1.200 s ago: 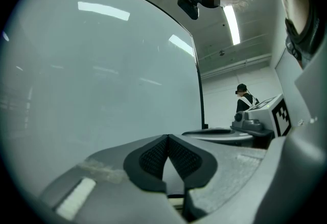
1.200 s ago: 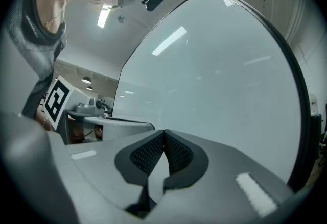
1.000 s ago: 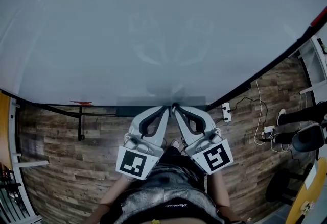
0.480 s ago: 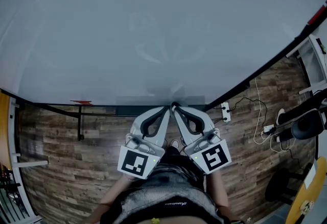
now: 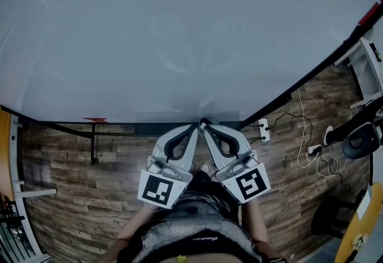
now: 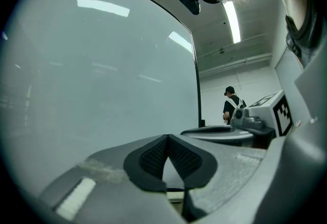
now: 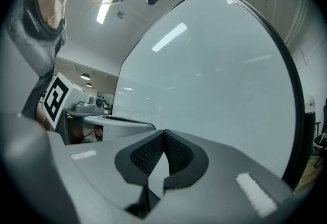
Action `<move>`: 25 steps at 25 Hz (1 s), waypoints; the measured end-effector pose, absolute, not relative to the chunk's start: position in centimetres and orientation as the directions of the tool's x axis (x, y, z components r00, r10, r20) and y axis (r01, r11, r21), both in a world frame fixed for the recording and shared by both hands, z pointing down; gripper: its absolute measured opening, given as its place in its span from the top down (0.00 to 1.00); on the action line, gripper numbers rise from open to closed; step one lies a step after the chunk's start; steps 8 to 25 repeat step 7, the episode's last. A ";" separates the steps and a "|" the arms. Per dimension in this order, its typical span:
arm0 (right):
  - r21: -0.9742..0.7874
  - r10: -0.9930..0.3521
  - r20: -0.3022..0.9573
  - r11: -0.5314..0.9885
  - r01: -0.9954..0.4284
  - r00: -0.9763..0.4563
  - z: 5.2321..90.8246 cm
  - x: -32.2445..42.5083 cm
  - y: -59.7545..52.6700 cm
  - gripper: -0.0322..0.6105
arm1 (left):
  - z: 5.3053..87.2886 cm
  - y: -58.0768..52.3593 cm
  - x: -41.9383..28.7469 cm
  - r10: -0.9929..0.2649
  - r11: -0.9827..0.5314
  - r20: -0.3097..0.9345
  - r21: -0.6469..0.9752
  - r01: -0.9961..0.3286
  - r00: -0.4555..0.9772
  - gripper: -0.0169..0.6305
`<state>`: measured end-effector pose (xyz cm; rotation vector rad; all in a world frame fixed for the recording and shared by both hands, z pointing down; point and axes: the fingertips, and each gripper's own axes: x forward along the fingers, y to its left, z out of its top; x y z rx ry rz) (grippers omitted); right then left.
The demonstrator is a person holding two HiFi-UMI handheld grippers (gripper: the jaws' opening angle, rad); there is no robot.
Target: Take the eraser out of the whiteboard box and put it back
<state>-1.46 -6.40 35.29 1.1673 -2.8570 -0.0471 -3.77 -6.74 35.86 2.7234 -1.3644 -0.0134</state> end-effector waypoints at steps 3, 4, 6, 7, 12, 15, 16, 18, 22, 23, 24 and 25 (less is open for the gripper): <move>0.050 -0.701 0.041 0.713 -0.699 -0.712 35.3 -1.3 -6.5 0.95 | 35.9 -6.8 -3.6 -0.800 -0.594 0.040 0.092 -0.799 0.599 0.97; 0.050 -0.702 0.043 0.713 -0.700 -0.711 35.3 -1.3 -6.5 0.95 | 35.9 -6.8 -3.6 -0.800 -0.594 0.040 0.092 -0.799 0.599 0.97; 0.050 -0.703 0.044 0.711 -0.701 -0.710 35.3 -1.3 -6.5 0.95 | 35.9 -6.8 -3.6 -0.799 -0.595 0.039 0.093 -0.799 0.600 0.97; 0.049 -0.703 0.045 0.711 -0.702 -0.710 35.3 -1.3 -6.5 0.95 | 35.9 -6.8 -3.6 -0.799 -0.595 0.039 0.092 -0.798 0.600 0.97; 0.049 -0.703 0.045 0.711 -0.702 -0.710 35.3 -1.3 -6.5 0.95 | 35.9 -6.8 -3.6 -0.799 -0.595 0.039 0.092 -0.798 0.600 0.97; 0.049 -0.703 0.045 0.711 -0.702 -0.710 35.3 -1.3 -6.5 0.95 | 35.9 -6.8 -3.6 -0.799 -0.595 0.039 0.092 -0.798 0.600 0.97; 0.049 -0.703 0.045 0.711 -0.702 -0.710 35.3 -1.3 -6.5 0.95 | 35.9 -6.8 -3.6 -0.799 -0.595 0.039 0.092 -0.798 0.600 0.97; 0.049 -0.703 0.045 0.711 -0.702 -0.710 35.3 -1.3 -6.5 0.95 | 35.9 -6.8 -3.6 -0.799 -0.595 0.039 0.092 -0.798 0.600 0.97; 0.049 -0.703 0.045 0.711 -0.702 -0.710 35.3 -1.3 -6.5 0.95 | 35.9 -6.8 -3.6 -0.799 -0.595 0.039 0.092 -0.798 0.600 0.97; 0.049 -0.703 0.045 0.711 -0.702 -0.710 35.3 -1.3 -6.5 0.95 | 35.9 -6.8 -3.6 -0.799 -0.595 0.039 0.092 -0.798 0.600 0.97; 0.049 -0.703 0.045 0.711 -0.702 -0.710 35.3 -1.3 -6.5 0.95 | 35.9 -6.8 -3.6 -0.799 -0.595 0.039 0.092 -0.798 0.600 0.97; 0.049 -0.703 0.045 0.711 -0.702 -0.710 35.3 -1.3 -6.5 0.95 | 35.9 -6.8 -3.6 -0.799 -0.595 0.039 0.092 -0.798 0.600 0.97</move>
